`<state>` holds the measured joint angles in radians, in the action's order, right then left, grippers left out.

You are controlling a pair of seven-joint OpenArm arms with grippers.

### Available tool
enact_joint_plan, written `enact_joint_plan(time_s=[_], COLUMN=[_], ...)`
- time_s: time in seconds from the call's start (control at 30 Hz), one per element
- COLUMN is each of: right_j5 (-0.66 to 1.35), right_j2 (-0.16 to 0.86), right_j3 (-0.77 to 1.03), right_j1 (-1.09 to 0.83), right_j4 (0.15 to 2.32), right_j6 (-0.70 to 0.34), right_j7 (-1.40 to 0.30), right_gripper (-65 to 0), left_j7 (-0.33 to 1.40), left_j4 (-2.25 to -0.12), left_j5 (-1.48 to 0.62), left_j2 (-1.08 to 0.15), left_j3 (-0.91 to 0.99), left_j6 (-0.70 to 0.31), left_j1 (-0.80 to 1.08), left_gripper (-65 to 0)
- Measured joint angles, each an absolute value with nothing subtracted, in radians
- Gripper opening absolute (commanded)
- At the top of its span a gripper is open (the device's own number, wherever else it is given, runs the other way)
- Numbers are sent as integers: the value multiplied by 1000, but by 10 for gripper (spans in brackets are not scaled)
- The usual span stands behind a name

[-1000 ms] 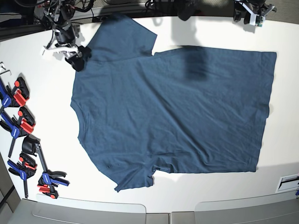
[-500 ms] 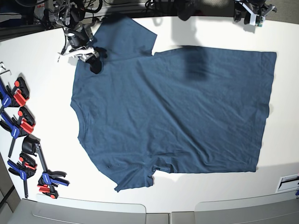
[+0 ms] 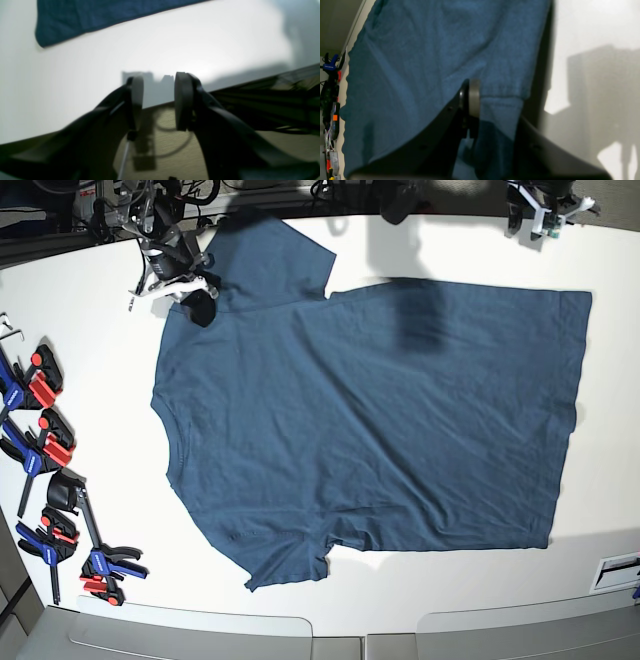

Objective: Fold the T-shirt properly
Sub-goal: 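Lower the left gripper onto the opposite shoulder corner and pinch it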

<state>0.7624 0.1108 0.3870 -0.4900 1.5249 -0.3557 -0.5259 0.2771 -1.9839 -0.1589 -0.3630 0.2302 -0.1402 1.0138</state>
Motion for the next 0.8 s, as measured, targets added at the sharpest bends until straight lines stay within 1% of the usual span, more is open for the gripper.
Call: enact_joint_plan(time_s=[0.1, 0.2, 0.37, 0.47, 0.57, 0.7, 0.8], right_j5=[762, 762, 760, 760, 760, 760, 760], right_j2=[111, 110, 107, 105, 105, 105, 105], right_j3=[387, 387, 387, 387, 387, 387, 387], right_j1=[-490, -490, -490, -490, -490, -490, -490], right_j4=[1525, 1525, 1525, 1525, 1525, 1525, 1525], right_j6=[-356, -356, -356, -356, -356, -356, -356], right_j7=[-526, -525, -525, -525, -525, -524, -523], right_gripper=[-650, -650, -650, -650, -650, -650, -650], left_j7=[293, 395, 451, 454, 453, 486, 524], left_j4=[-1984, -1984, -1984, -1984, -1984, -1976, -1925], left_j5=[-95, -70, -72, -82, -184, -376, -516], left_j2=[-363, -363, -440, -475, -508, -543, -564], left_j3=[230, 230, 241, 310, 421, 588, 683], left_j6=[-136, -134, -138, -136, -136, -133, -172], left_j1=[1008, 973, 922, 903, 883, 848, 803], left_gripper=[-453, -453, -453, -453, -453, -453, -453])
